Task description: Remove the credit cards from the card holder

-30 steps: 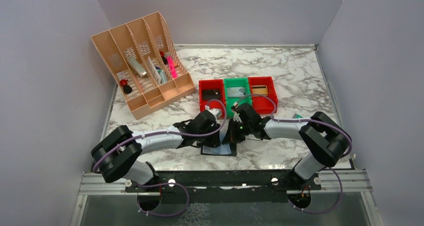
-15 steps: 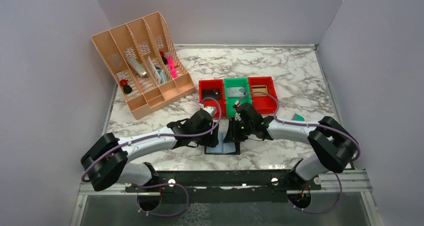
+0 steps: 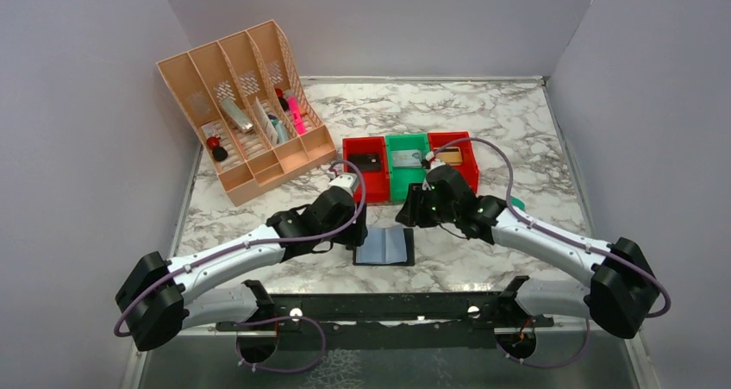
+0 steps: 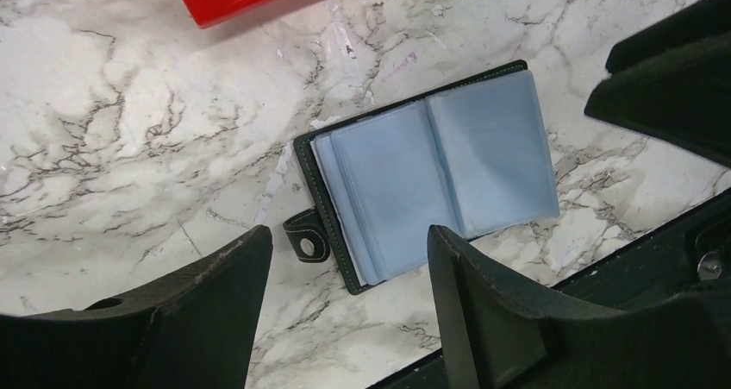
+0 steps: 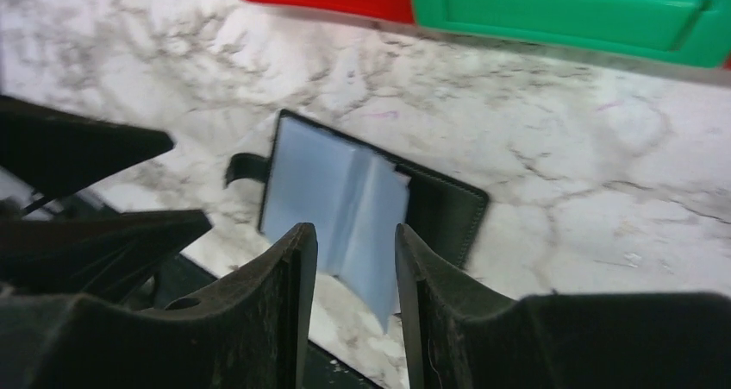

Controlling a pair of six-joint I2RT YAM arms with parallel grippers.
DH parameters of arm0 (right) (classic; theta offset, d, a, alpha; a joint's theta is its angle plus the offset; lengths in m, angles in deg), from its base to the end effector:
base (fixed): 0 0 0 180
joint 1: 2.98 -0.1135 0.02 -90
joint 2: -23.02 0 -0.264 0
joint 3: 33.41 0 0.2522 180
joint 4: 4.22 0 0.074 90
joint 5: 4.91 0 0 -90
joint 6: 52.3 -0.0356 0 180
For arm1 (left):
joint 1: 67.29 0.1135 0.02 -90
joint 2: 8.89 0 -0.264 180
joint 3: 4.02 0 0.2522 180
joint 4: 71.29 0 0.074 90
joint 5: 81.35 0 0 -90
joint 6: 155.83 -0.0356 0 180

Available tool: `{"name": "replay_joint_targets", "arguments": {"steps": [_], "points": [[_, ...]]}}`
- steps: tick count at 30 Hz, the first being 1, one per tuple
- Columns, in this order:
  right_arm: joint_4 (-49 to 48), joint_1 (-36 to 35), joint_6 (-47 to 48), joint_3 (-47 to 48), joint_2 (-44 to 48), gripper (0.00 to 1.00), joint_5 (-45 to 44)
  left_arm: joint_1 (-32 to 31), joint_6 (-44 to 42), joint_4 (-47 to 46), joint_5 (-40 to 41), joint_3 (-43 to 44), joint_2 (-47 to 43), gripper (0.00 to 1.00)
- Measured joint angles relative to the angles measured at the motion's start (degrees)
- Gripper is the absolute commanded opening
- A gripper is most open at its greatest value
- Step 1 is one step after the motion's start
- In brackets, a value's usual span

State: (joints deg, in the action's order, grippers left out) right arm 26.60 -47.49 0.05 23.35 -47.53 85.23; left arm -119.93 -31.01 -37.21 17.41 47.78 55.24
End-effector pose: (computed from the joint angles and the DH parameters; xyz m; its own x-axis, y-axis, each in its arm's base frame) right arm 0.1818 0.1789 0.2253 -0.8255 0.0451 -0.5626 -0.2501 0.8644 0.4362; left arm 0.1417 -0.1767 0.2181 -0.7730 0.0825 -0.6290 0.3416 0.8896 -0.3031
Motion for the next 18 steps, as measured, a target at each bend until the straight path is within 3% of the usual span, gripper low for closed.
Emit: {"name": "replay_joint_targets", "arguments": {"steps": [3,8,12,18], "points": [[-5.9,0.0,0.1,-2.8,1.2,0.36,6.2,0.0,0.1,0.3,1.3,0.0,-1.4,0.70],[-11.5,0.0,-0.5,-3.7,-7.8,0.32,14.3,0.0,0.1,0.5,2.2,0.0,-2.3,0.70],[-8.3,-0.1,-1.1,-3.6,-15.2,0.32,12.2,0.0,0.1,0.5,2.2,-0.3,-2.4,0.70],[0.3,-0.1,-0.3,-0.8,-12.0,0.37,3.0,0.0,0.1,0.9,2.2,-1.1,-2.8,0.72]]}}
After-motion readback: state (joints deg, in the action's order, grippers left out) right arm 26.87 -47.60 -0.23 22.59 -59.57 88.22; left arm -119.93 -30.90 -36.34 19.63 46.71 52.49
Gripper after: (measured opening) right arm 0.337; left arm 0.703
